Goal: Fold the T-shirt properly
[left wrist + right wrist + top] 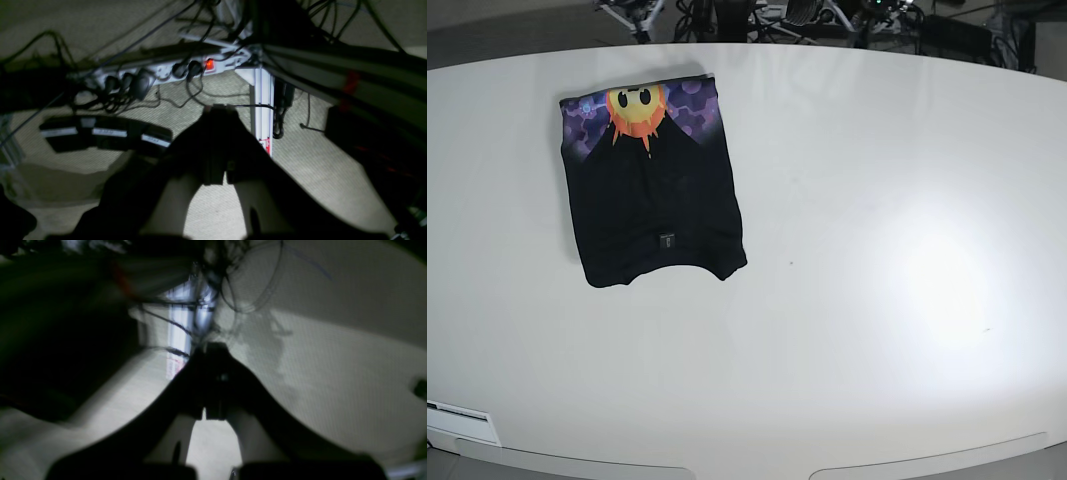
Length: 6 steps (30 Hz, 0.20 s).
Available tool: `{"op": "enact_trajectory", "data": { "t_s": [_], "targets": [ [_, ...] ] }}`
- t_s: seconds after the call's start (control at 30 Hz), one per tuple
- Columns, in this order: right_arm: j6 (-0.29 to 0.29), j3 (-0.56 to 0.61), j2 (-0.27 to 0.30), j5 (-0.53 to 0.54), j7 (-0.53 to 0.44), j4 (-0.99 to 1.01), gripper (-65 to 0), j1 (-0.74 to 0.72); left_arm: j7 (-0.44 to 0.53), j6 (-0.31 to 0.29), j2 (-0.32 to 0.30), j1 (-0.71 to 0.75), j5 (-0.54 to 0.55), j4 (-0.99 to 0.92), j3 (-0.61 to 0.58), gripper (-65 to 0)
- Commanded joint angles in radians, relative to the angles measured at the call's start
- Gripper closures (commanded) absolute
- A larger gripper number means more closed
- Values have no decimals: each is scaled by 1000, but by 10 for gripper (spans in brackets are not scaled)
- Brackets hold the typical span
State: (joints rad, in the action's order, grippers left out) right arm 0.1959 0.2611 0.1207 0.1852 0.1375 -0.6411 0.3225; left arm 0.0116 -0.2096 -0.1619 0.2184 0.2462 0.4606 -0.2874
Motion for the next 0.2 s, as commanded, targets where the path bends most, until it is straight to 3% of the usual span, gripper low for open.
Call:
{"op": "enact_trajectory", "data": {
  "t_s": [0.0,0.07,0.17],
  "targets": [
    [-22,18,-15,-34,-7,0,0,6,15,21,9,12,-3,-1,-14,0],
    [-51,55,-34,-75,-7,0,0,-9,31,66,34,15,-2,0,-21,0],
    [-40,102,-40,-66,-9,0,0,-21,39,69,60,22,-2,0,-17,0]
  ]
}}
